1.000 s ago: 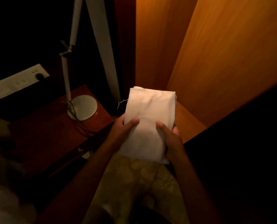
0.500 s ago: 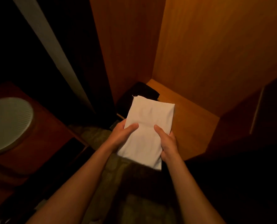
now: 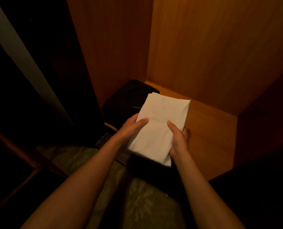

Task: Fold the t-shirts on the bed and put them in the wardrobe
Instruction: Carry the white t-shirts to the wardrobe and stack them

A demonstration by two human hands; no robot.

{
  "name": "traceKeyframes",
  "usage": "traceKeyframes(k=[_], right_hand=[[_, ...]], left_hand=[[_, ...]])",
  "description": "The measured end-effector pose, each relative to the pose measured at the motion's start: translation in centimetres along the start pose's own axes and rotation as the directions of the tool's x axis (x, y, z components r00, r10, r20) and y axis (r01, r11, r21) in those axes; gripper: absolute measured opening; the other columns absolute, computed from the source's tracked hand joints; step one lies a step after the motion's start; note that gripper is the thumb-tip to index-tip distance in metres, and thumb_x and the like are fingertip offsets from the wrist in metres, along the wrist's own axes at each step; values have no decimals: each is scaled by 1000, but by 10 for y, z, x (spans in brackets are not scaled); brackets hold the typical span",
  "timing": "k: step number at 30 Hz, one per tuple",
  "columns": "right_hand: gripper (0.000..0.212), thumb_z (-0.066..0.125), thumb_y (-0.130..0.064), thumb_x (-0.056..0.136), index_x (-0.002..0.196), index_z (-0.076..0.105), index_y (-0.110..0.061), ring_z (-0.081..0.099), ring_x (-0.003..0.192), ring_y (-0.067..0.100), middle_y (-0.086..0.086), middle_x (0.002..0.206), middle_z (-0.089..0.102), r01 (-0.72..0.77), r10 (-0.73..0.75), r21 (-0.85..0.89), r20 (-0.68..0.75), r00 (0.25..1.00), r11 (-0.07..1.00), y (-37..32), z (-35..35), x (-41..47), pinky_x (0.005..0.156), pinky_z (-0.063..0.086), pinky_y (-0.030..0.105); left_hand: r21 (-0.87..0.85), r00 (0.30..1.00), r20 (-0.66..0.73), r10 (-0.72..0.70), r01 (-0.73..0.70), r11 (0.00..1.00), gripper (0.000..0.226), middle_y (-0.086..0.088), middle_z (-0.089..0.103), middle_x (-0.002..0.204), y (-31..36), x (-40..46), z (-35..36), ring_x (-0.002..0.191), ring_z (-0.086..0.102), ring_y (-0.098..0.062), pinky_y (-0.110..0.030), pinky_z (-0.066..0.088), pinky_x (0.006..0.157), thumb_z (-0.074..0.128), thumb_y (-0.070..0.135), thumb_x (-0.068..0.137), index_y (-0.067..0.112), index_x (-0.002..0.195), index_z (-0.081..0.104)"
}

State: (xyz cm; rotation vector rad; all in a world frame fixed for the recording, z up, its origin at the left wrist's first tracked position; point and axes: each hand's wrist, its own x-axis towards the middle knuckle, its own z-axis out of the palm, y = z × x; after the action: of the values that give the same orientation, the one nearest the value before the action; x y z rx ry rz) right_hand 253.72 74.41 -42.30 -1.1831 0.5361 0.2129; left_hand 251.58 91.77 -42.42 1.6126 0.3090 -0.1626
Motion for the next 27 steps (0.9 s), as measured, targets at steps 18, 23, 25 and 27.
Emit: traceKeyframes(k=[18, 23, 25, 27], right_hand=[[53, 74, -13, 85, 132, 50, -12, 65, 95, 30, 10, 111, 67, -3, 14, 161, -69, 998, 987, 20, -15, 111, 83, 55, 46], [48, 68, -15, 88, 132, 52, -7, 67, 95, 36, 18, 115, 68, -184, 185, 20, -49, 982, 983, 48, -33, 126, 65, 57, 40], [46, 64, -11, 88, 131, 50, -6, 66, 97, 38, 19, 115, 67, -179, 179, -10, -58, 982, 984, 49, -33, 131, 73, 56, 45], [48, 63, -7, 88, 133, 47, -4, 65, 100, 38, 19, 119, 65, -142, 138, -60, -65, 988, 988, 48, -30, 137, 81, 56, 48]], left_hand=[[-35, 982, -165, -93, 88, 996, 103, -8, 67, 119, -59, 73, 26, 100, 67, -25, -43, 56, 89, 79, 66, 41, 14, 128, 61], [-83, 955, -217, -203, 189, 979, 100, -18, 67, 118, -103, 87, 33, 99, 67, -31, -39, 57, 82, 81, 50, 41, 3, 127, 60], [-58, 950, -234, -208, 200, 978, 91, -18, 64, 124, -94, 79, 37, 104, 66, -31, -39, 56, 85, 84, 44, 55, 1, 130, 57], [23, 947, -274, -168, 181, 983, 67, -15, 61, 129, -82, 73, 44, 112, 61, -31, -34, 50, 88, 79, 31, 79, 0, 133, 53]])
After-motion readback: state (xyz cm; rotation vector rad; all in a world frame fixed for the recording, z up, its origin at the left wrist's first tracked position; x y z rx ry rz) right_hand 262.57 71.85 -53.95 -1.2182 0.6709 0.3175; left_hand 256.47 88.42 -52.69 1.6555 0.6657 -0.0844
